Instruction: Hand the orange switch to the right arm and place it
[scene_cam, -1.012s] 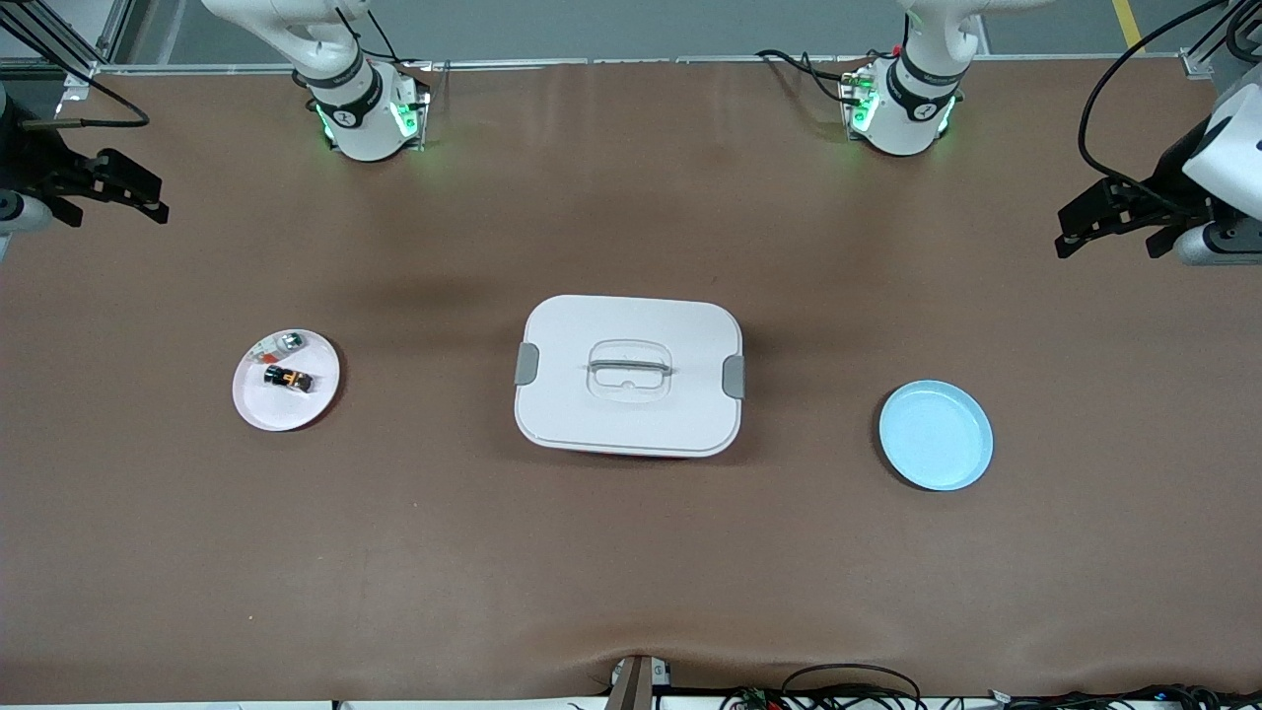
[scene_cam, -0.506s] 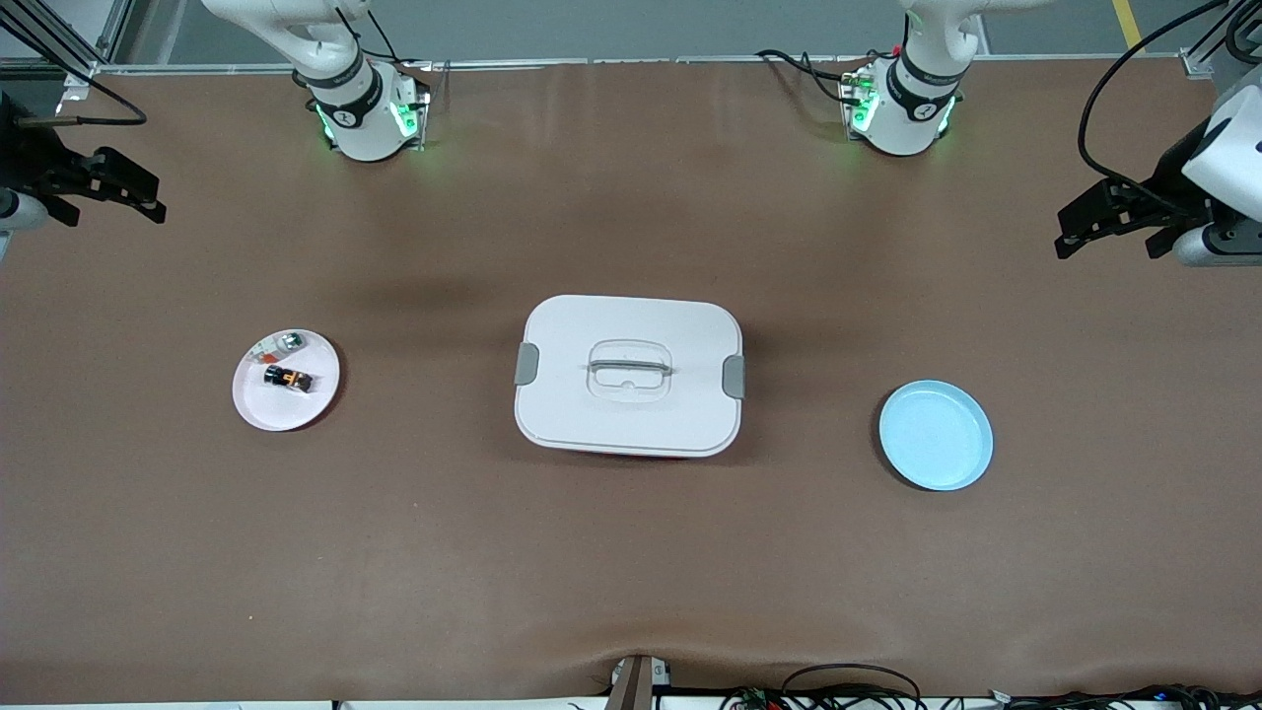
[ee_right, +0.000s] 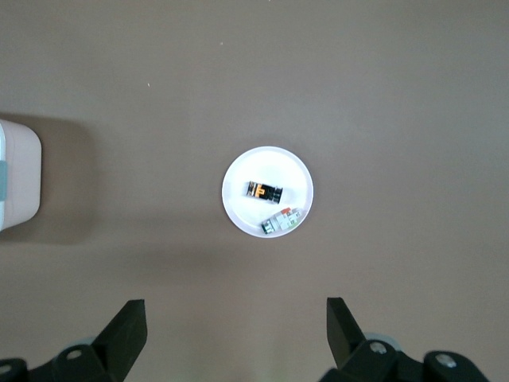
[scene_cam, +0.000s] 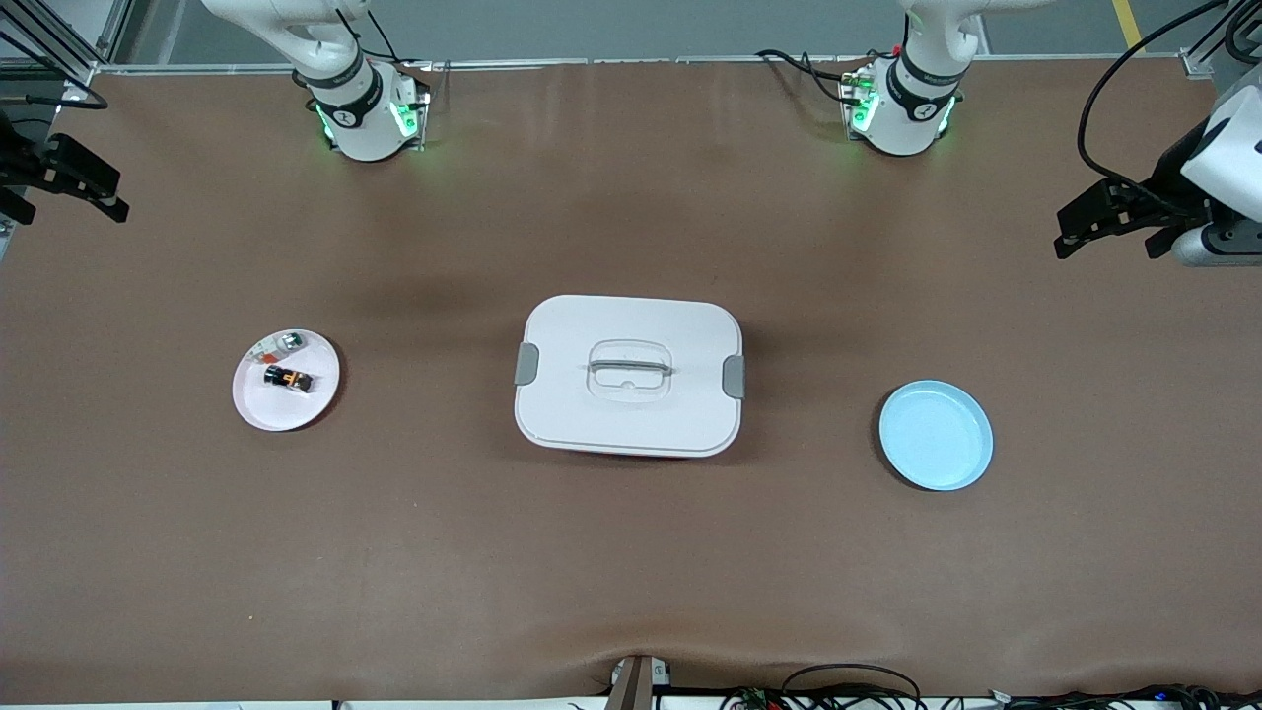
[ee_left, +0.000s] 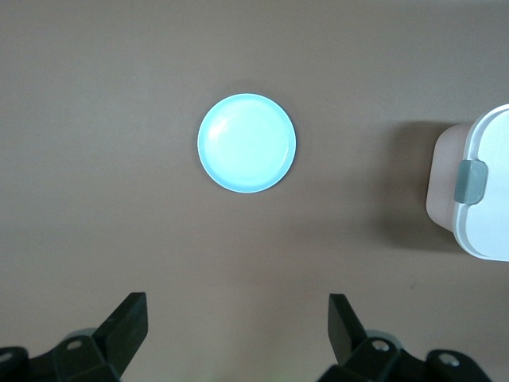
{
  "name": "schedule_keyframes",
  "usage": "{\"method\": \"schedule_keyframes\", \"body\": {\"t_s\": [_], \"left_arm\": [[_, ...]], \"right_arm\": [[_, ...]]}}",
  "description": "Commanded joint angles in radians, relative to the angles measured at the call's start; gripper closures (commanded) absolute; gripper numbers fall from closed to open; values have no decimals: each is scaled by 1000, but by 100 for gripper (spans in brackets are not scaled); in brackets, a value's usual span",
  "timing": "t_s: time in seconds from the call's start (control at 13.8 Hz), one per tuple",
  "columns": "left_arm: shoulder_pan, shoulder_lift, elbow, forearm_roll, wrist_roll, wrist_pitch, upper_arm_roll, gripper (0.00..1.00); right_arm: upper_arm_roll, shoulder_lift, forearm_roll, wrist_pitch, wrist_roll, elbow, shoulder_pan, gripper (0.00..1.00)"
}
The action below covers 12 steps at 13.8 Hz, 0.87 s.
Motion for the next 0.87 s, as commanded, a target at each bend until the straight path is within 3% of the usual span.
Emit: {"method": "schedule_keyframes", "body": {"t_s": [0.0, 0.8], "left_arm": [[3, 3, 11, 4, 20, -16, -4, 0], [3, 5, 16, 2, 21, -15, -5, 0]], "right_arm": [[8, 65, -3, -14, 0, 69, -3, 0], [11, 75, 1, -5, 0, 61, 0, 0]]}}
